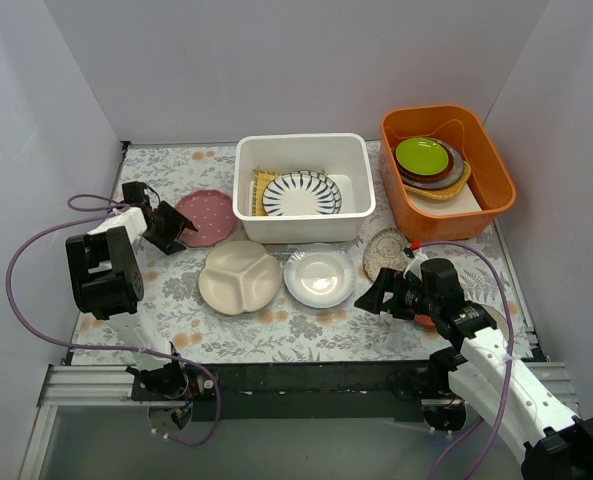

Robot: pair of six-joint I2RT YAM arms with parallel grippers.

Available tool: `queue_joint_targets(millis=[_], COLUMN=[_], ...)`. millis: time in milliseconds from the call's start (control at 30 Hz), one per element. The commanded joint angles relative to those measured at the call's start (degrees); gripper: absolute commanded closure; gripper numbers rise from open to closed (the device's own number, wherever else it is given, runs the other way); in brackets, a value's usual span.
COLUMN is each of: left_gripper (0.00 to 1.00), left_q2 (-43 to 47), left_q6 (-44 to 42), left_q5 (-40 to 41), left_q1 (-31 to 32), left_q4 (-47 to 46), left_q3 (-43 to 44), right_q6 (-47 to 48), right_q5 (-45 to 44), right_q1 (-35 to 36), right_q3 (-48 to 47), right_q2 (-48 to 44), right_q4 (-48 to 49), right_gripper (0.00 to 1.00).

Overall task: Place the plates into the plastic bin on the countertop
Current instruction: Pick up the plate at the center of the board.

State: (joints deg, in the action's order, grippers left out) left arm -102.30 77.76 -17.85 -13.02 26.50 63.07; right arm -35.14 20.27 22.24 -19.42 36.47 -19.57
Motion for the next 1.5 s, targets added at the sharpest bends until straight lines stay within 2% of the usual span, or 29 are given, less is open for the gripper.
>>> queue_joint_targets(millis=[0,67,133,500,600,633,667,1467], left_gripper=[0.47,0.66,0.74,0.82,0.9,0.98,1.0,1.0], left_q2=[-1.05,-1.93,-2.46,-4.66,-4.75,-4.75,-4.75,3.07], left_q6=[-1.2,-1.38,-1.55,-1.73,-1.64,-1.56,-1.47,-0.24], left_q5=[2.73,2.82,2.82,3.17,3.26,3.26,3.0,2.91], left_q1=[-0.43,-0.43,-0.43,-0.43,-0.43,-0.34,-0.34,-4.56], left_q4=[-0.49,-0.83,-0.92,-1.98,-1.98,-2.07,-1.98,2.24], left_q3=[2.23,2.23,2.32,1.0,0.65,0.65,0.65,5.93], right_q6=[0.68,0.77,0.86,0.95,0.95,0.95,0.95,1.65], right_q5=[-0.23,-0.23,-0.23,-0.41,-0.32,-0.32,-0.23,-0.15], right_q1=[0.17,0.09,0.17,0.17,0.17,0.17,0.09,0.17], right_q3=[-1.41,-1.5,-1.5,-1.41,-1.32,-1.32,-1.32,-1.5], right_q2=[-0.35,-0.26,0.01,0.71,0.89,0.89,0.8,0.88], right_q4=[0.85,0.85,0.85,1.03,1.2,1.2,1.12,0.85], right_gripper=[0.02,0.02,0.02,0.02,0.02,0.02,0.02,0.02])
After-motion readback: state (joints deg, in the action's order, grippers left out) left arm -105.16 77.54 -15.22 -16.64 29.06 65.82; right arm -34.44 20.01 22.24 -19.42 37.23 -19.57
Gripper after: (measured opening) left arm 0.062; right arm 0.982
